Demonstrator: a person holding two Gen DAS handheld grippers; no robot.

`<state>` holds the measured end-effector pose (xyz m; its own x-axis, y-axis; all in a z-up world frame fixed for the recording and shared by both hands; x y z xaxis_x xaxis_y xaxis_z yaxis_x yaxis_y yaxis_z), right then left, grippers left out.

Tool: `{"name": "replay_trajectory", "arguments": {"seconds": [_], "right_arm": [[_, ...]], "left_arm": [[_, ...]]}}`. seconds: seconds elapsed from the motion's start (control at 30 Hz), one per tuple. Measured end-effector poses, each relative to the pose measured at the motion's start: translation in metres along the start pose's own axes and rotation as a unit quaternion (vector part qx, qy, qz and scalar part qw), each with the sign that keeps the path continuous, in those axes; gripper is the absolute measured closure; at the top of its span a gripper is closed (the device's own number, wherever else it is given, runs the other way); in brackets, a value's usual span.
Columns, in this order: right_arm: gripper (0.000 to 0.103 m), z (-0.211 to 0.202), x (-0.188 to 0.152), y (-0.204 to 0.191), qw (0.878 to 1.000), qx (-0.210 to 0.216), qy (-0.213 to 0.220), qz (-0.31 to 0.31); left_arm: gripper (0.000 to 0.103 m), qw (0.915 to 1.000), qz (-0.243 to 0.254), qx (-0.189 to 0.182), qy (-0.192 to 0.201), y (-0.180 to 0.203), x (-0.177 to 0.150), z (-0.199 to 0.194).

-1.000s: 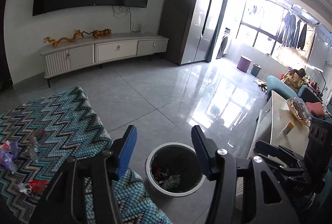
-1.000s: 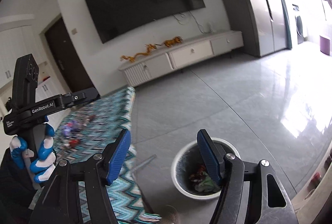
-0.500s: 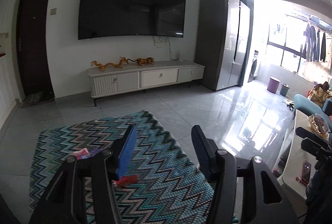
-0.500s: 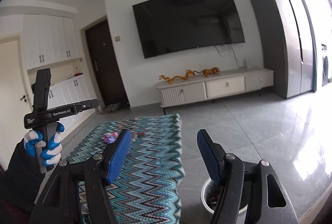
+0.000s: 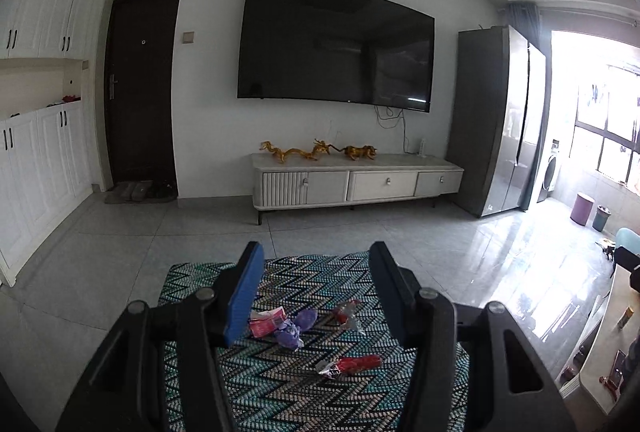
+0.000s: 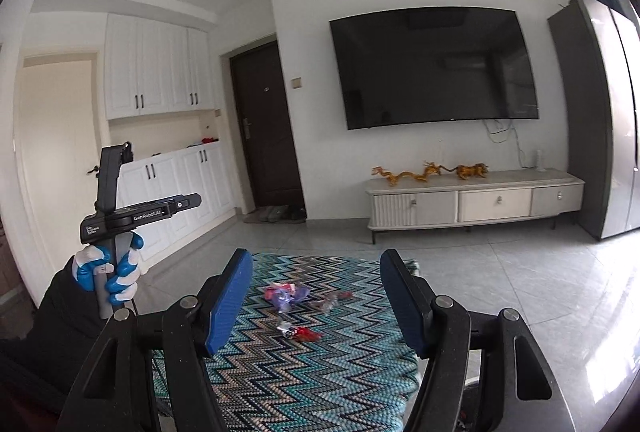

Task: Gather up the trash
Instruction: 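Move both open tools back to the remaining trash on the rug, then grasp the purple plastic bag with the left tool while the right tool grasps the red snack wrapper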

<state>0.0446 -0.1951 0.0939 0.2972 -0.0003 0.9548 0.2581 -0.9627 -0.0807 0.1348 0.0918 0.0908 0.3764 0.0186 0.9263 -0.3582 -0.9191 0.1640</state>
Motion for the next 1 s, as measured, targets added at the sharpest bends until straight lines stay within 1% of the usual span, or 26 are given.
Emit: {"name": "replay_trajectory", "arguments": {"seconds": [0.13, 0.2, 0.27, 0.3, 0.33, 0.43, 0.5, 0.63, 0.7, 0.83, 0.9, 1.0], "right_arm": [[0.039, 0.030, -0.006, -0.021, 0.999, 0.024, -0.020, -0.018], [0.039, 0.053, -0.013, -0.028, 0.998, 0.036, -0.039, -0.023], [0.039, 0.072, -0.021, -0.032, 0.997, 0.044, -0.056, -0.025], [0.039, 0.088, -0.026, -0.036, 0.996, 0.051, -0.070, -0.026], [0.039, 0.094, -0.034, -0.036, 0.995, 0.055, -0.079, -0.026], [0.039, 0.132, -0.055, -0.042, 0.990, 0.070, -0.116, -0.030], [0.039, 0.161, -0.074, -0.048, 0.985, 0.081, -0.146, -0.033], [0.039, 0.204, -0.112, -0.054, 0.975, 0.094, -0.197, -0.041], [0.039, 0.227, -0.133, -0.059, 0.968, 0.100, -0.224, -0.048], [0.039, 0.259, -0.166, -0.069, 0.958, 0.109, -0.256, -0.064], [0.039, 0.274, -0.178, -0.074, 0.954, 0.116, -0.267, -0.068], [0.039, 0.295, -0.193, -0.084, 0.949, 0.122, -0.277, -0.083]], "left_arm": [[0.050, 0.9990, -0.030, 0.004, -0.033, -0.028, -0.023, 0.027], [0.050, 0.9976, -0.046, 0.003, -0.052, -0.041, -0.038, 0.042], [0.050, 0.9950, -0.066, -0.004, -0.075, -0.054, -0.053, 0.060], [0.050, 0.9936, -0.075, -0.005, -0.084, -0.061, -0.060, 0.069], [0.050, 0.9920, -0.082, -0.006, -0.095, -0.067, -0.067, 0.079], [0.050, 0.9871, -0.099, -0.009, -0.126, -0.082, -0.087, 0.109], [0.050, 0.9830, -0.112, -0.014, -0.145, -0.089, -0.103, 0.131], [0.046, 0.9756, -0.126, -0.016, -0.179, -0.099, -0.129, 0.173], [0.046, 0.9723, -0.130, -0.017, -0.194, -0.104, -0.141, 0.191], [0.046, 0.9674, -0.136, -0.015, -0.213, -0.114, -0.160, 0.223], [0.046, 0.9653, -0.143, -0.013, -0.218, -0.120, -0.166, 0.237], [0.046, 0.9638, -0.139, -0.006, -0.227, -0.125, -0.173, 0.254]]}}
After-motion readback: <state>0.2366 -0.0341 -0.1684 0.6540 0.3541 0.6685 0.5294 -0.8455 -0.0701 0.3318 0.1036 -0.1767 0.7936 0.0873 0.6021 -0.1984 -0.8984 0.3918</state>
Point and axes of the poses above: each gripper's, at about its wrist camera, not at the fingertips, and z roughly the way its jaws point, y to its right, x to its top, the point moved 5 cm from there along z, roughly the way its jaws point, and after that the axes turned 14 degrees about -x, right-handed, at the moved point
